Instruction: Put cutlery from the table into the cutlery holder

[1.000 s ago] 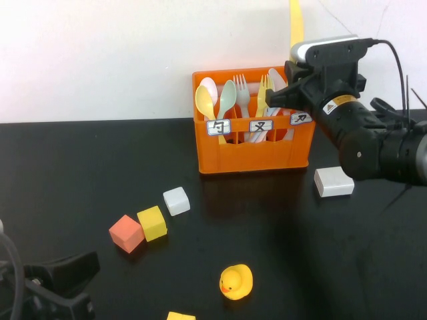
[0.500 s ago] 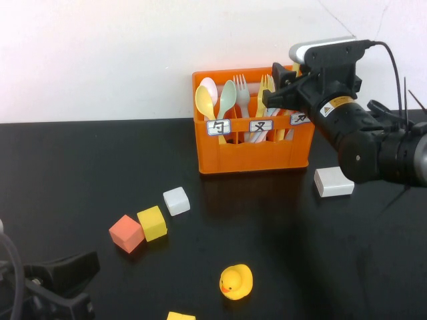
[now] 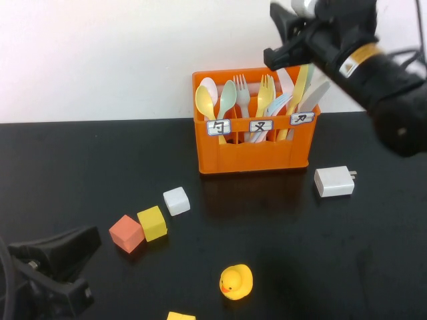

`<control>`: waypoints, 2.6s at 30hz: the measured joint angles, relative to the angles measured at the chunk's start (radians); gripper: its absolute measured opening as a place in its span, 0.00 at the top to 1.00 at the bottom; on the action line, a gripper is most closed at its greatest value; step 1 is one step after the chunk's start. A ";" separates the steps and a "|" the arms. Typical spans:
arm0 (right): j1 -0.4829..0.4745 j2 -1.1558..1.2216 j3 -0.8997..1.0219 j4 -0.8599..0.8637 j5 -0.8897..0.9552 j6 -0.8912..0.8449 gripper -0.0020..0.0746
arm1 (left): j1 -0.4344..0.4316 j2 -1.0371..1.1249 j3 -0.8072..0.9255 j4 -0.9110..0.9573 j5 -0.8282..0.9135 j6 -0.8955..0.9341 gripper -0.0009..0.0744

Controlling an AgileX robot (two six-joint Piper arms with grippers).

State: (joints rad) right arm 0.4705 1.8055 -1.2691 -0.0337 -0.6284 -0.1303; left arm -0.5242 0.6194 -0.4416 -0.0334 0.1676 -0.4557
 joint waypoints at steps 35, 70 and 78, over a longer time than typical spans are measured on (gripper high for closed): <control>0.077 -1.021 0.747 -0.322 0.705 0.083 0.98 | 0.000 0.000 -0.007 0.272 0.047 -0.042 0.99; 0.077 -1.339 1.015 -0.322 0.752 0.086 0.98 | 0.000 0.000 -0.007 0.292 0.193 -0.058 0.99; 0.077 -1.339 1.015 -0.322 0.752 0.086 0.98 | 0.000 0.000 -0.007 0.292 0.193 -0.058 0.99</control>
State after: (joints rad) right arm 0.5477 0.4663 -0.2537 -0.3554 0.1236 -0.0440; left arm -0.5242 0.6194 -0.4487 0.2582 0.3604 -0.5136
